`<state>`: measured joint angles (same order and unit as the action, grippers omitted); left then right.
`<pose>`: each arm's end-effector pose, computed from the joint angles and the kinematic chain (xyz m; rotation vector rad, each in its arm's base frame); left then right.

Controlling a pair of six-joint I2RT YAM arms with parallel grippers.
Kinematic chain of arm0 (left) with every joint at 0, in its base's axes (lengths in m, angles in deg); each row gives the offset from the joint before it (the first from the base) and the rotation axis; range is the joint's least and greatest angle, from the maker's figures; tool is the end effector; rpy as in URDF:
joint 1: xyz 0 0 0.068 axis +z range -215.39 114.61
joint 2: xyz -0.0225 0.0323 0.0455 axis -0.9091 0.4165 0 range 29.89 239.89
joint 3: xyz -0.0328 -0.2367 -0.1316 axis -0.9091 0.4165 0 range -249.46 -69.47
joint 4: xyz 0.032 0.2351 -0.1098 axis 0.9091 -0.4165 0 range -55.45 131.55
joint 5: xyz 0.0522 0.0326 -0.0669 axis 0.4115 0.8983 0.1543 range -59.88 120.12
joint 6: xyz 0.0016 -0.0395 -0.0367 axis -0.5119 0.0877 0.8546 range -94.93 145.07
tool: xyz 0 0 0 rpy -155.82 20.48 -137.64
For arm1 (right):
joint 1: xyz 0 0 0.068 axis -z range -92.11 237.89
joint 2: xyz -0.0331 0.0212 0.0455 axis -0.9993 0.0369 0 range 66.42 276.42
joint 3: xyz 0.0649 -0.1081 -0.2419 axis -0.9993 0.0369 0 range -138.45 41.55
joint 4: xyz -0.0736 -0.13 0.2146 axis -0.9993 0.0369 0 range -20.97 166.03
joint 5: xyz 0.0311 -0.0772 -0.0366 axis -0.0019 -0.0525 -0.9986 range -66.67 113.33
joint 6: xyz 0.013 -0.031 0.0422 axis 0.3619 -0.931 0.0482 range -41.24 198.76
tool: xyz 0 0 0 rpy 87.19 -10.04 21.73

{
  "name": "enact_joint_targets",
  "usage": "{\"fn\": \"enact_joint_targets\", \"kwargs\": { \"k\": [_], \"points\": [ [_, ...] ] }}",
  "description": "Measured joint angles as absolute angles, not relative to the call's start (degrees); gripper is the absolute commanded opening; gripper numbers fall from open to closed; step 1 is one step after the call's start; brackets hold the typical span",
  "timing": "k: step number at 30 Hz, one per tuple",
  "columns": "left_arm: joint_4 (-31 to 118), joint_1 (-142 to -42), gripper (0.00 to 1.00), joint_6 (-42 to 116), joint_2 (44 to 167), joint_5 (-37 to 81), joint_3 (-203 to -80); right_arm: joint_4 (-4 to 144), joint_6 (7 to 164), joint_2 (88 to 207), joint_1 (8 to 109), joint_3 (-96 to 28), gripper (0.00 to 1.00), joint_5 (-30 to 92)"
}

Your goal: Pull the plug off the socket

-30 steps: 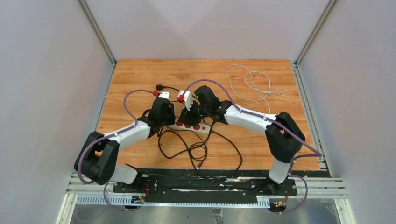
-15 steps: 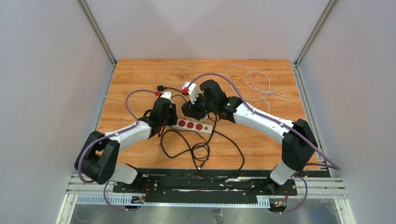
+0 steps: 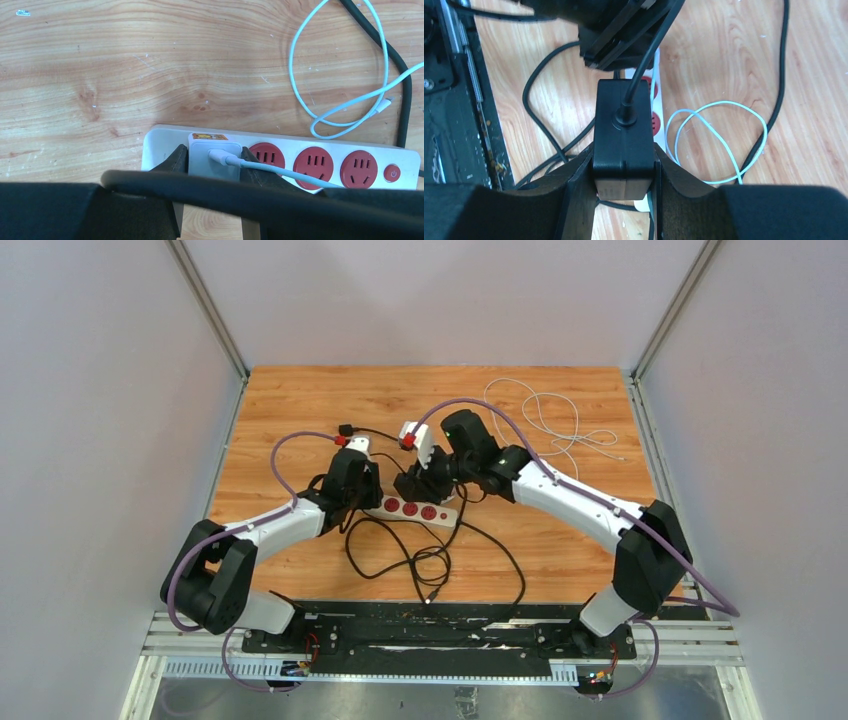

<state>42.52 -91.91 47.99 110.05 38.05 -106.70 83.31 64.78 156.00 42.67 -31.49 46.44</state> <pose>0.2495 -0.1190 0.1776 0.0012 2.3113 -0.2852 0.2450 0.2664 0.3105 -1.2708 1.7353 0.7475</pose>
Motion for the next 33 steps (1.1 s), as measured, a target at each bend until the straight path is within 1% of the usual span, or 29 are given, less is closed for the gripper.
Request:
{"fn": "enact_joint_targets", "kwargs": {
  "k": [5,19,20,21,25,27,29,32,33],
  "points": [
    [42.52,-92.22,0.12,47.79,110.05,37.59,-106.7,85.5,59.49,154.49,43.59,-28.19,0.0,51.27],
    [42.52,-92.61,0.12,47.64,110.05,34.51,-106.7,87.22,47.21,147.12,44.53,-18.92,0.0,50.97],
    [42.52,-92.61,0.14,47.64,110.05,34.38,-106.7,87.35,46.35,146.77,44.6,-18.68,0.0,50.95],
    [42.52,-92.61,0.17,47.64,110.05,34.33,-106.7,87.53,45.72,146.47,44.69,-18.59,0.0,50.99],
    [42.32,-92.61,0.47,47.59,110.05,33.94,-106.76,87.79,44.63,145.42,46.22,-18.59,0.0,51.78],
    [41.51,-92.61,0.59,47.68,109.81,33.61,-107.07,88.14,44.82,145.37,46.74,-18.64,0.0,52.83],
    [39.26,-92.46,0.68,48.2,108.72,33.28,-106.81,89.1,45.78,145.44,47.11,-18.66,0.0,53.74],
    [35.39,-91.71,0.78,48.29,104.65,32.87,-105.89,90.09,49.0,146.73,47.55,-19.38,0.0,53.98],
    [34.11,-91.5,0.8,48.33,102.66,32.74,-105.32,90.37,50.51,147.65,47.72,-20.03,0.0,53.92]
  ]
}}
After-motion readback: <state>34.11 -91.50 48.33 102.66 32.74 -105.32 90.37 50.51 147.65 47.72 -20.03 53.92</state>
